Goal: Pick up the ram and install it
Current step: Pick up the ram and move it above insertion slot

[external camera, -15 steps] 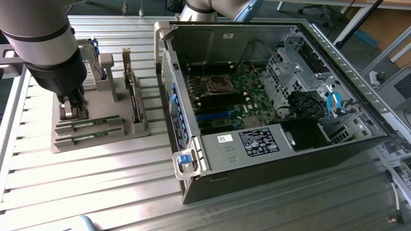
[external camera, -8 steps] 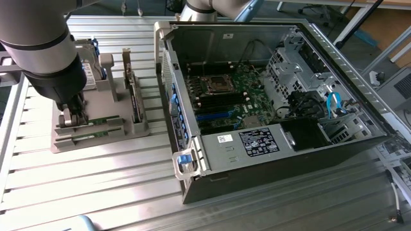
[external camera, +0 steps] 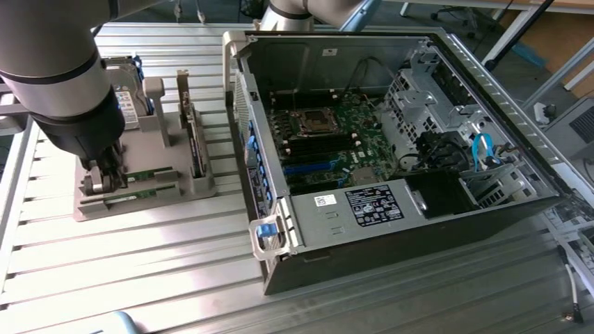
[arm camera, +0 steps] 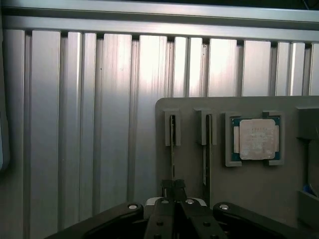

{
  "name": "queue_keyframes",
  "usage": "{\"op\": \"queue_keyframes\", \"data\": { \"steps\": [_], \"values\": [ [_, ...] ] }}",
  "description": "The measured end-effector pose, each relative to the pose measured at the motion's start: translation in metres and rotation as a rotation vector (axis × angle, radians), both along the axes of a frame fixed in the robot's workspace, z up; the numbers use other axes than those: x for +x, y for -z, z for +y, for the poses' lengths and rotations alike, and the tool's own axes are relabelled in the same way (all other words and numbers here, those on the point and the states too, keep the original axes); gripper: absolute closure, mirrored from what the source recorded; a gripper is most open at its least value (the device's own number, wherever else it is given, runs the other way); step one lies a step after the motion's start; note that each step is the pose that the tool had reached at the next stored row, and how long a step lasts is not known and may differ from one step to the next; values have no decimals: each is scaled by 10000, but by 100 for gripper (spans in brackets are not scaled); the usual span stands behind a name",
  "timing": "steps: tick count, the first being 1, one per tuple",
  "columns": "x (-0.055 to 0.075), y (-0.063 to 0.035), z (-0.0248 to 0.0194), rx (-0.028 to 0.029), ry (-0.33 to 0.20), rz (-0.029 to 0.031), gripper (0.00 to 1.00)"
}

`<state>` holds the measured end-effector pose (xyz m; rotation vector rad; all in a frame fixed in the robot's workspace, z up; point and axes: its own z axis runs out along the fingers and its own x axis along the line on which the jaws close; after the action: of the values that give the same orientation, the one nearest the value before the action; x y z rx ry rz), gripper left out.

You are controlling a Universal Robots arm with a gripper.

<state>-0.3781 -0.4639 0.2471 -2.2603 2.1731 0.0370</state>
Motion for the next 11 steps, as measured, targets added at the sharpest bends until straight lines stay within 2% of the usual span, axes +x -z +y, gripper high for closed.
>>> {"op": "queue_keyframes", "data": {
  "steps": [6, 11],
  "values": [
    [0, 2, -6, 0, 1, 0, 89],
    [0, 77, -13, 1, 0, 0, 89]
  ]
}}
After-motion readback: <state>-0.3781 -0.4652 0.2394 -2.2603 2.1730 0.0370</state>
